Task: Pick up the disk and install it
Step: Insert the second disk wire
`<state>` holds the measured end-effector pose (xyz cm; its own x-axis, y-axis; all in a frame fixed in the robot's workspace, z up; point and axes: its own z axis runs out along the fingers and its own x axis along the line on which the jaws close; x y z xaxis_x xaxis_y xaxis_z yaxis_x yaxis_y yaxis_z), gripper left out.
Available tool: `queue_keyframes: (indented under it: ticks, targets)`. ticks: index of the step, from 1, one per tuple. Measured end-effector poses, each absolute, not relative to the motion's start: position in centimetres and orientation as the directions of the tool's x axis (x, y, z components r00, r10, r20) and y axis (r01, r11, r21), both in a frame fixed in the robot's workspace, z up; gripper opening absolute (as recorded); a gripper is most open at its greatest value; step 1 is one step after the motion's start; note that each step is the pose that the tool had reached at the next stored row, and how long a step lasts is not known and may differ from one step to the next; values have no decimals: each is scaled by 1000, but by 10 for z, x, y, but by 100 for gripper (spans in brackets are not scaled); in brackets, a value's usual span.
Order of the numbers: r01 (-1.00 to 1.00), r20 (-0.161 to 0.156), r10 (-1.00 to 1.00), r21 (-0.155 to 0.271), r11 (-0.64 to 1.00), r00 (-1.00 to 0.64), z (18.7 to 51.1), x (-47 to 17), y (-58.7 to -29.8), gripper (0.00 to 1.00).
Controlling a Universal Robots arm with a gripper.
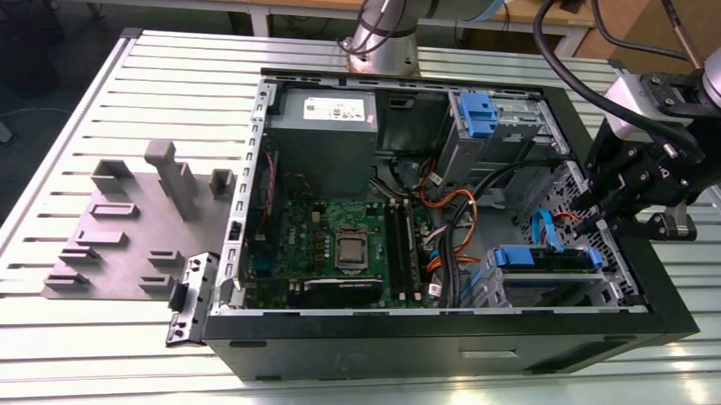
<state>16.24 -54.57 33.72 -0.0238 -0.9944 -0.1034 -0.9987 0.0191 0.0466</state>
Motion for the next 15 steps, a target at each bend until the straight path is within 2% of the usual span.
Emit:
queue_keyframes:
  ticks: [5,7,9,15]
  targets:
    - [-999,-103,-994,47,19,-24,337,162,-546,33]
    - [-999,-103,-994,47,19,-24,337,162,-546,20]
    - [-999,-103,-994,47,19,-24,337,162,-546,16]
    - [-999,-103,-994,47,19,-24,337,163,-546,16]
